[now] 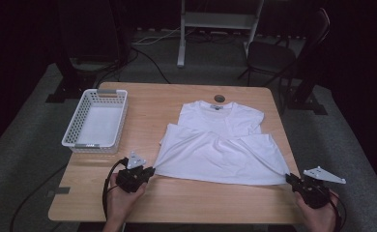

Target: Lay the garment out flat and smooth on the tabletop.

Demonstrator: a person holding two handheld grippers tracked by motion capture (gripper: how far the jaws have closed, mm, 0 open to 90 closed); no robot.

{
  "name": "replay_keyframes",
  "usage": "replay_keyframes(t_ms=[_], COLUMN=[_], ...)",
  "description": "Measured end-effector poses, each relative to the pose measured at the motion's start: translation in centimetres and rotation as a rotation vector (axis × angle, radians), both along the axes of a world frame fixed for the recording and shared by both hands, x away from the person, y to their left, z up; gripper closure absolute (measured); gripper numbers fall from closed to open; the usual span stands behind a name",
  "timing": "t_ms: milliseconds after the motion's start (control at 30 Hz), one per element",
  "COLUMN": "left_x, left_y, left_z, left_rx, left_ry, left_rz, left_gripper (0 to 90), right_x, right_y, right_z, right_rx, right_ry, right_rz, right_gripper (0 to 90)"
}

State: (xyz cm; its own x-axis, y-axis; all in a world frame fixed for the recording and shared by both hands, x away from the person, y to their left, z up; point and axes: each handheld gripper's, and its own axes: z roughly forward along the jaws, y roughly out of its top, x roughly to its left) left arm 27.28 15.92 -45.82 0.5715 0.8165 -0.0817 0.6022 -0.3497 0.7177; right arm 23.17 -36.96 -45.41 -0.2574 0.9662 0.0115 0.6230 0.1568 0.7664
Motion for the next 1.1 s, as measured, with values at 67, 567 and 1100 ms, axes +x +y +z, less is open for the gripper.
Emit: replay_keyframes(t_ms=[67, 567, 1100], left_x=[-0.2, -1.4, -2.6], left_y=[0.0, 0.0, 0.2], left_z=[0.0, -0.1, -0.7], left_rx=[-0.003, -0.010, -0.026], left_ry=[-0.001, 0.000, 0.018], left_rz=[-0.002, -0.016, -0.015], left_gripper=[87.9, 87.9, 87.9], right_x=[-0.2, -1.0, -2.2], right_y=[0.0, 0.2, -0.1], right_z=[0.0, -0.2, -0.2], right_rx=[-0.002, 0.007, 0.020], right_ry=[0.003, -0.001, -0.002], right_rz=[0.000, 0.000, -0.010], right_gripper=[83.5, 83.1, 83.0])
